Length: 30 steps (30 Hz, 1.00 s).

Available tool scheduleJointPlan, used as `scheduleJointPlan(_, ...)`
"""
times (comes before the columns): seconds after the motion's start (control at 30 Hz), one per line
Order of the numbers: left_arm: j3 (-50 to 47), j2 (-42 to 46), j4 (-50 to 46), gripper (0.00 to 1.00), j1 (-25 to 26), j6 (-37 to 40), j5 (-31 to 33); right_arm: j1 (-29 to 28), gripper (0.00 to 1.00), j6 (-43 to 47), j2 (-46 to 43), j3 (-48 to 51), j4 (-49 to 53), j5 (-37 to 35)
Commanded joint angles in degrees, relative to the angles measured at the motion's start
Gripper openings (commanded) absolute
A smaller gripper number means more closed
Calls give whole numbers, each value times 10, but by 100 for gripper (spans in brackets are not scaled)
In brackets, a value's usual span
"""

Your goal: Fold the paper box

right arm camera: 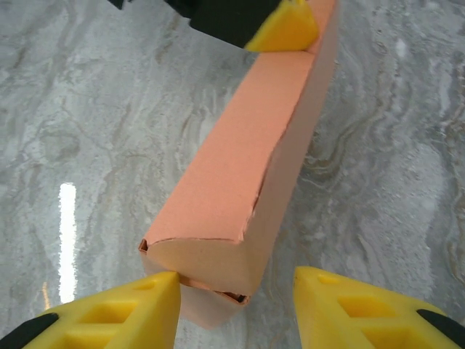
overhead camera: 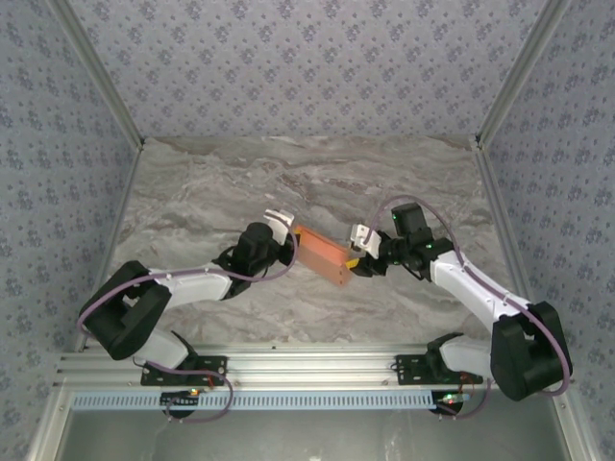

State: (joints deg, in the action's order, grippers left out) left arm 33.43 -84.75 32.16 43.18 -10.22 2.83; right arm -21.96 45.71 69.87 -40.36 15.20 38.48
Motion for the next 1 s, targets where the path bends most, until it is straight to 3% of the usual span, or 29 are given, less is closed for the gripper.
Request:
scheduleJointPlan(0.0,1,-10,-104,3,6,33,-26,-17,46,40,10,-20,29,34)
scheduleJointPlan(0.33,30,-14,-142,3,4,81,-53,-38,46,63,29,-30,58,36)
scheduleJointPlan(0.83,77,-22,-213,4,-17,65,-107,-49,39,51,55,-50,72,30)
scheduleJointPlan(0.97,74,-22,-207,4,-20,55,-114,-54,45,31,54,-44,52,25)
